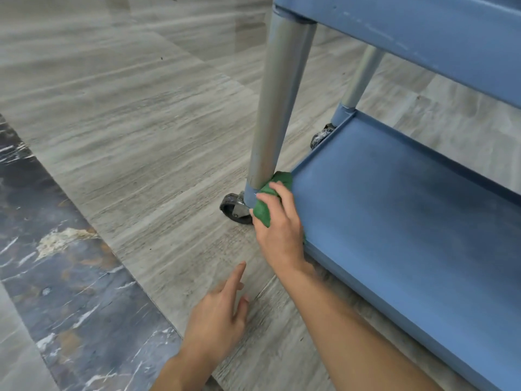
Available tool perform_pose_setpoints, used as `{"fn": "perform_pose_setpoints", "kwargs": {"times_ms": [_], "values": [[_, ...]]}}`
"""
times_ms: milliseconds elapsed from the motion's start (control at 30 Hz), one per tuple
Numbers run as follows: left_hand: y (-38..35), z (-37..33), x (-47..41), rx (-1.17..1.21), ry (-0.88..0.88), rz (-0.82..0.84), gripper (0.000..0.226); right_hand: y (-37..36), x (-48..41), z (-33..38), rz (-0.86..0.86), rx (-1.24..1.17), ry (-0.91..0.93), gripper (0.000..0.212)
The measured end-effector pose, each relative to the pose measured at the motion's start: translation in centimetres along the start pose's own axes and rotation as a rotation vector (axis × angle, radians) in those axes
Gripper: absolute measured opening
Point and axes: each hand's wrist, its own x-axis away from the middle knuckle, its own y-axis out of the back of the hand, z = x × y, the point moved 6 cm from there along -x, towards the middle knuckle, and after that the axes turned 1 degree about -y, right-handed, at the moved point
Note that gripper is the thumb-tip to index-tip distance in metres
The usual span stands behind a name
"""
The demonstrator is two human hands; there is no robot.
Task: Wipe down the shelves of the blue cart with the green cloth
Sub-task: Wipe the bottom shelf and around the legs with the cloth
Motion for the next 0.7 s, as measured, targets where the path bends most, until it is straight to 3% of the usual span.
{"fn": "perform_pose_setpoints", "kwargs": {"times_ms": [100, 200, 267, 333, 467, 600, 700], "values": [[-0.6, -0.3, 0.3, -0.006, 0.026, 0.034, 0.067, -0.9, 0.6, 1.5, 0.192, 0.342, 0.335, 0.018], [-1.2, -0.8, 1.1, -0.032, 0.032, 0.059, 0.066, -2.5, 2.8, 1.6, 0.694, 0.668, 0.609, 0.021], [-1.5, -1.2, 1.4, -0.030, 0.026, 0.078, 0.066, -1.9, 4.2, 0.6, 0.880, 0.870, 0.686, 0.023], [-1.1, -1.8, 2.1, -0.044, 0.021, 0.089, 0.066, -0.3, 5.2, -0.4, 0.904, 0.963, 0.708, 0.019], [-0.7, -1.9, 3.0, -0.080, 0.017, 0.099, 0.061, 4.9, 7.1, -1.9, 0.757, 0.908, 0.790, 0.012], [-0.6, -2.4, 4.3, -0.109, 0.040, 0.113, 0.059, 11.6, 11.3, -4.4, 0.766, 0.906, 0.831, 0.016], [-0.6, -4.8, 4.3, -0.112, -0.002, 0.138, 0.052, 17.5, 13.5, -6.1, 0.825, 0.943, 0.550, 0.030]]}}
